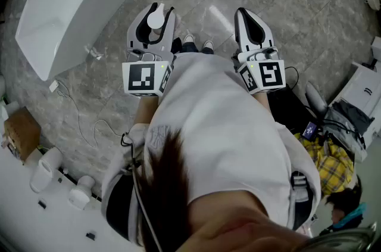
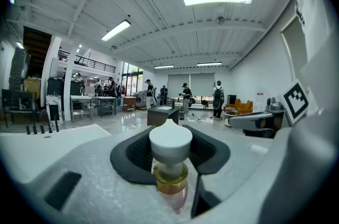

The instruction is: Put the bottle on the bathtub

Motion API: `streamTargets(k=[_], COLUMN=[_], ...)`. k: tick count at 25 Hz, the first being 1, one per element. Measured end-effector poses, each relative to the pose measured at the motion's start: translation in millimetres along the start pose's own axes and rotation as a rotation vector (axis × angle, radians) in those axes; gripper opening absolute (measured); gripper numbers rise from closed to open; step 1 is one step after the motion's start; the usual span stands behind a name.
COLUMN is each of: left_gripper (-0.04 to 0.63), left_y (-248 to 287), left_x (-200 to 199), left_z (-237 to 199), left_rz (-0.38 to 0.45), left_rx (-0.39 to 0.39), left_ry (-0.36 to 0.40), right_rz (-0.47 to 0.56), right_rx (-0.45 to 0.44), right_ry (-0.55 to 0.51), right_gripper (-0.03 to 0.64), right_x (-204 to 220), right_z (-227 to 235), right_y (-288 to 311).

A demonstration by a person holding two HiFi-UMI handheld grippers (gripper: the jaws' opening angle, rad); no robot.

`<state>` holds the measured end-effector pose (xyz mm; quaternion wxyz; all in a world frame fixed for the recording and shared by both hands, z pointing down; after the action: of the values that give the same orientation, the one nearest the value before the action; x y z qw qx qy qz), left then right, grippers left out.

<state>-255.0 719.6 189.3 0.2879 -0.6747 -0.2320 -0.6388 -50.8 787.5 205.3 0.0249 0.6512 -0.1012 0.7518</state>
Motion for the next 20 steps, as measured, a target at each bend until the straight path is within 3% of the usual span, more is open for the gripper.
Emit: streamTargets(k=[12, 20], left_gripper=[0.163, 0.163], left_y=[3, -2], left_x=[-6, -11], left_z=[10, 29], left_rz=[-0.013, -0.007], left_rx=[-0.012, -0.016], left_ry=[0.014, 0.031], right_rz=[0.000, 0.014], right_rx=[-0.021, -0.085], right_ry=[-0.004, 0.011], right_gripper=[0.012, 0.014], right_x=[-6, -8], right_z=[8, 10], right_y=[-1, -15])
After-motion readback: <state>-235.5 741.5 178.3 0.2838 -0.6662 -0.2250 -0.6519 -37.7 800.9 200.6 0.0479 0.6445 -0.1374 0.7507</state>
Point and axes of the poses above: the fingertips, and each gripper's own axes: y forward along the fingers, z to its right, x out of its underside, the point moved 5 cm from there along -y, backward along the fingers, and after that the axes turned 14 degrees about z, right-handed, at the moved point
